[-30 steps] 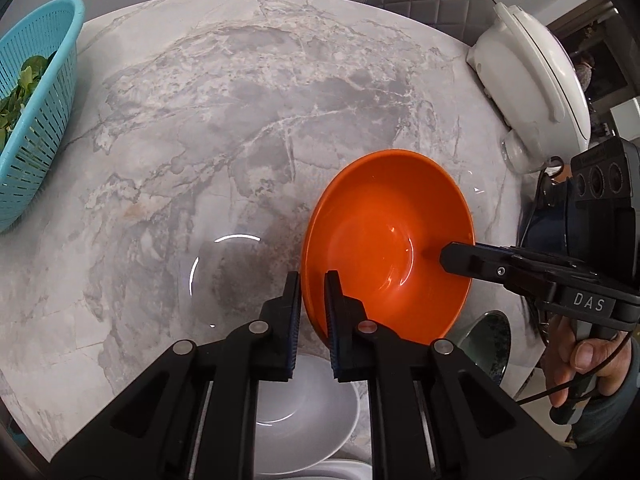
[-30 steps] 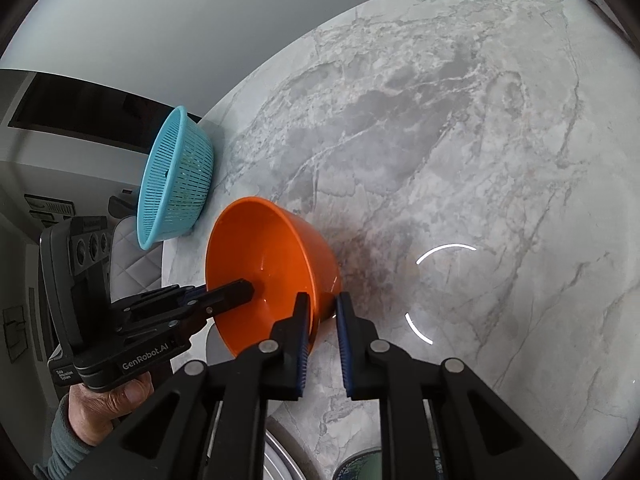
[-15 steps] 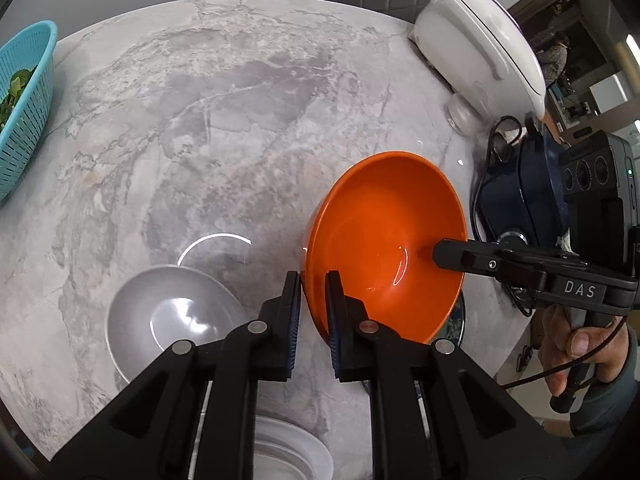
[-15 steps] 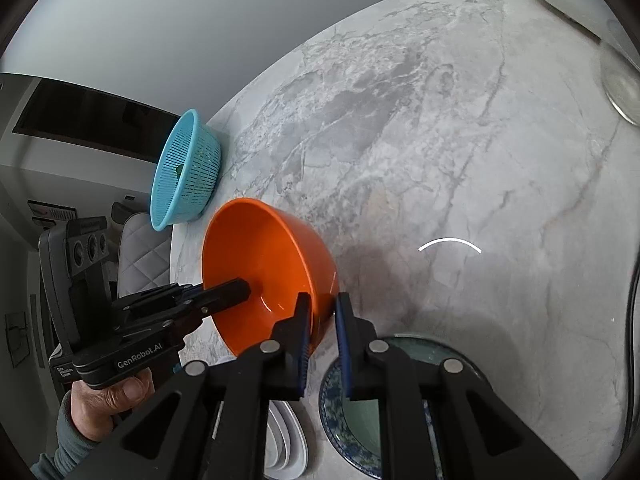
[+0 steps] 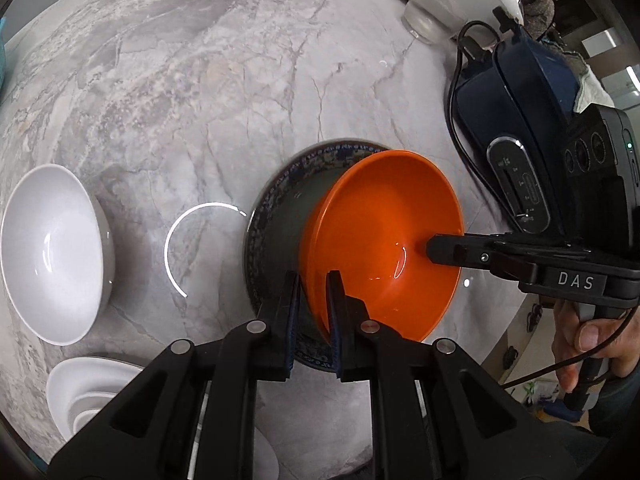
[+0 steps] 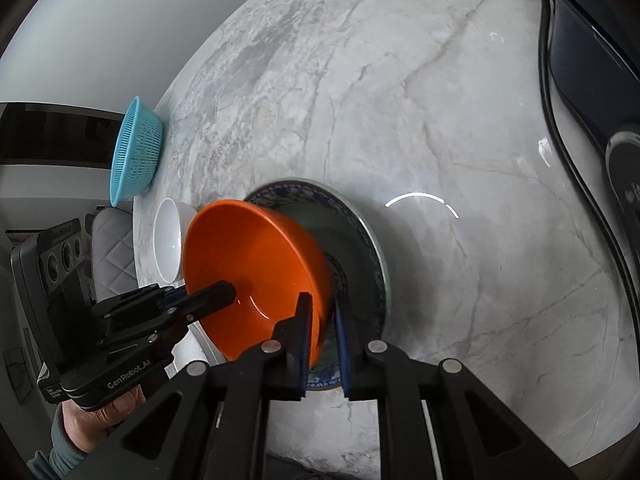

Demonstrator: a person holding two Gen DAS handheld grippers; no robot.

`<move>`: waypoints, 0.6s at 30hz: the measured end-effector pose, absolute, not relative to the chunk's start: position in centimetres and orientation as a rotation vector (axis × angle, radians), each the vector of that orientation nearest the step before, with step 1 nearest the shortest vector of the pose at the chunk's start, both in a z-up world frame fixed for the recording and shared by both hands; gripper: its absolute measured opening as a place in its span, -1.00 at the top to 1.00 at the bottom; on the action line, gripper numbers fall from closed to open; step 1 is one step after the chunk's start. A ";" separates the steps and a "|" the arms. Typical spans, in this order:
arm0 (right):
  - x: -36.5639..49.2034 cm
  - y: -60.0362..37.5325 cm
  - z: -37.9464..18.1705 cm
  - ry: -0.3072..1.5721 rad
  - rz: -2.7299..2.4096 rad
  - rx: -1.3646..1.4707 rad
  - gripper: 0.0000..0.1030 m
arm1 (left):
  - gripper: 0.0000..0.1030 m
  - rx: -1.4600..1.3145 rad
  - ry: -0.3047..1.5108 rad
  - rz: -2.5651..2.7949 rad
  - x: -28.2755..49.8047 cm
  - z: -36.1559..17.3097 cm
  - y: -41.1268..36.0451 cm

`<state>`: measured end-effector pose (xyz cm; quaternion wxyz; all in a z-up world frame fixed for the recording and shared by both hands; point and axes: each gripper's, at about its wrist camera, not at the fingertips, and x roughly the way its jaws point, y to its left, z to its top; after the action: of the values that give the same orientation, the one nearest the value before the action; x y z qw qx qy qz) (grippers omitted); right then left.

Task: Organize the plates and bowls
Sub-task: 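Carry the orange bowl with both tools and lower it into the patterned bowl, then open both tools and lift them off the orange bowl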

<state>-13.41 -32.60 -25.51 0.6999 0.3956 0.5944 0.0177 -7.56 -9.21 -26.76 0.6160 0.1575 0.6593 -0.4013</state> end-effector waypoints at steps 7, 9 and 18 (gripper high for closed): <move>-13.8 -32.8 -26.9 1.350 0.023 0.871 0.74 | 0.77 0.391 1.547 -0.896 -7.8 -28.9 -9.7; -13.7 -32.7 -27.0 1.352 0.023 0.859 0.74 | 0.77 0.380 1.552 -0.890 -7.5 -29.3 -9.8; -13.0 -32.0 -26.4 1.374 0.026 0.756 0.75 | 0.62 0.326 1.559 -0.872 -7.1 -29.1 -9.4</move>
<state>-13.00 -32.04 -26.39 0.7077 0.3406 0.6189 0.0115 -7.11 -9.40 -29.09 0.6157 0.1415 0.6766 -0.3784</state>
